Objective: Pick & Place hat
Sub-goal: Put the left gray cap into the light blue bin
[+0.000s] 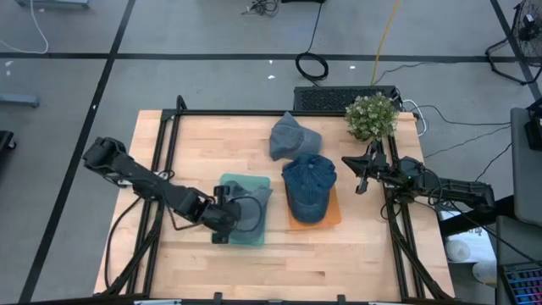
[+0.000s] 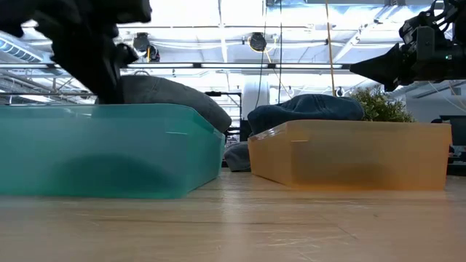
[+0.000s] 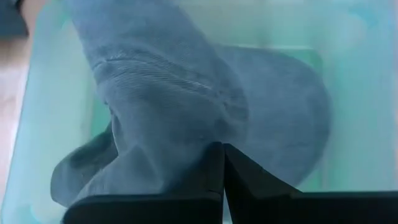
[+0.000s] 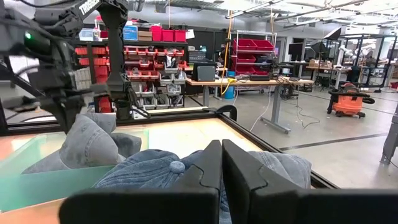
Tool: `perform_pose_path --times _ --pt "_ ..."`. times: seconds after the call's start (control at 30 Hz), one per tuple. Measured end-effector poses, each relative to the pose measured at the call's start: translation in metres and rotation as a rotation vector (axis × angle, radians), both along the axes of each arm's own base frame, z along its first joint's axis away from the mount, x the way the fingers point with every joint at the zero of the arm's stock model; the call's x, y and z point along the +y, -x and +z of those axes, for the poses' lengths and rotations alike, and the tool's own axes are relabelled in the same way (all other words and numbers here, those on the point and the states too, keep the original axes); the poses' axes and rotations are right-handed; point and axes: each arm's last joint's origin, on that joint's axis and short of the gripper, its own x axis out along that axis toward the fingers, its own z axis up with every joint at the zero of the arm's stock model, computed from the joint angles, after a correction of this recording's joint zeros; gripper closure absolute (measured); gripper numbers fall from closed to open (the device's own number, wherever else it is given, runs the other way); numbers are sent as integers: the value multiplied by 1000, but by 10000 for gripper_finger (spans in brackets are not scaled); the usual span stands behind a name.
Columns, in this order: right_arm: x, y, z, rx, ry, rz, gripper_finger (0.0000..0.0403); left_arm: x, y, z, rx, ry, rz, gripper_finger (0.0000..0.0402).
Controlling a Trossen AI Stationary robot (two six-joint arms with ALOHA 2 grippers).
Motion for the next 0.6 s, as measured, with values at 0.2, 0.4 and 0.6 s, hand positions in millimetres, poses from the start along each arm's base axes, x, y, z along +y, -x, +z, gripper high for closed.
perform_pose_path --times 0.2,0.4,0.6 --pt "0 0 0 0 0 0 403 14 -10 -16 64 -46 67 400" --pt "0 0 0 0 0 0 403 27 -23 -21 40 -115 42 397" --pt "0 0 0 0 0 0 403 42 -27 -21 38 -136 70 399"
